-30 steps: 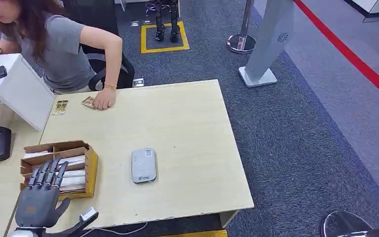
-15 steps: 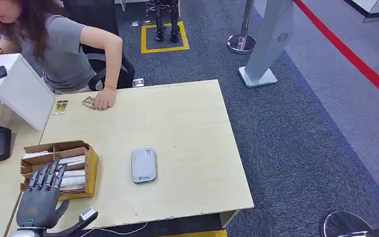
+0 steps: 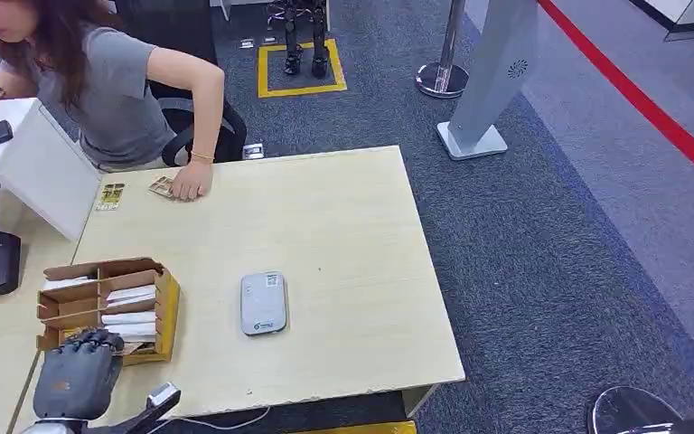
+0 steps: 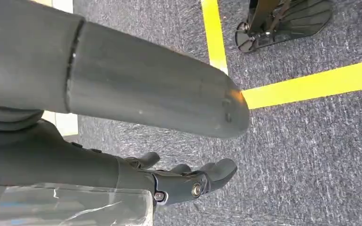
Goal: Pass the card to the sensor for recognition and then transmit it.
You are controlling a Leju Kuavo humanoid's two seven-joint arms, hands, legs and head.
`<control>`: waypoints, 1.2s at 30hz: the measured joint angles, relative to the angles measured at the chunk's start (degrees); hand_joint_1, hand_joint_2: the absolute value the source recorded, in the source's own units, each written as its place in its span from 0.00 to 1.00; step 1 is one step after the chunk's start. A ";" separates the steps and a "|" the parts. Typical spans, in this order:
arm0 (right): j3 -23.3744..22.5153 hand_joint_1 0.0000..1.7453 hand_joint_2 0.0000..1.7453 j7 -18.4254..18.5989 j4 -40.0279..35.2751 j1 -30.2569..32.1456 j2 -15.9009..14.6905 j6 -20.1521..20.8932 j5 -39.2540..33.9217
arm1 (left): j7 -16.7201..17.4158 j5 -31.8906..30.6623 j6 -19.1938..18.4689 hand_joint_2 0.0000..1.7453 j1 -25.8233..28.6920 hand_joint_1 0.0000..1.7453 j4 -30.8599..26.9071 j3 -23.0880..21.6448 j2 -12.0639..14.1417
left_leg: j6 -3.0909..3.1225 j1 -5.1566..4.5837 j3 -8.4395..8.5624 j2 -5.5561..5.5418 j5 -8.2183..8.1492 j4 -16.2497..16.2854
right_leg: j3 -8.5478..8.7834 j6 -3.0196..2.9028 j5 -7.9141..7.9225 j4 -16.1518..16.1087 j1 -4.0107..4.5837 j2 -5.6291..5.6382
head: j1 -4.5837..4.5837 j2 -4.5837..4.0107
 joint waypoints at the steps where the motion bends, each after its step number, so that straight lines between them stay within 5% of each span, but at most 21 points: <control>1: 0.00 0.00 0.00 -0.02 0.00 0.00 0.00 0.00 0.00 | 0.00 0.02 0.00 1.00 0.01 1.00 0.00 0.00 0.00 | 0.00 0.00 0.00 0.00 0.00 0.00 | 0.00 0.00 0.00 0.00 0.00 0.00 | 0.00 0.00; 17: 0.02 0.00 0.00 0.00 0.00 0.00 0.00 0.09 0.37 | -0.11 0.50 0.28 1.00 -0.05 1.00 0.20 -0.31 -0.57 | 0.00 -0.01 0.01 0.00 0.00 0.00 | 0.00 0.00 0.00 0.00 0.00 0.00 | 0.00 0.00; 25: 0.02 0.00 0.00 -0.46 0.02 -0.04 0.00 0.28 0.52 | -6.10 7.74 0.15 1.00 -1.93 1.00 -2.69 -0.57 -0.96 | 0.01 -0.01 0.03 -0.01 0.01 0.01 | -0.01 0.00 0.01 -0.01 0.00 -0.02 | 0.00 -0.02; 28: 0.04 0.00 0.00 -0.63 0.02 -0.10 0.00 0.42 0.65 | -9.24 13.81 -1.61 1.00 -5.27 1.00 -5.50 -0.87 -0.94 | 0.00 0.00 0.01 -0.06 0.05 0.02 | 0.02 0.00 0.02 -0.01 0.00 -0.10 | 0.00 0.00; 36: 0.55 0.00 0.00 -1.09 0.02 -0.40 0.37 1.31 1.33 | -10.67 16.09 -4.83 1.00 -17.90 1.00 -10.75 -1.33 0.50 | -0.07 0.02 0.03 -0.08 0.13 0.03 | 0.01 -0.08 0.11 0.02 0.00 -0.11 | 0.00 0.00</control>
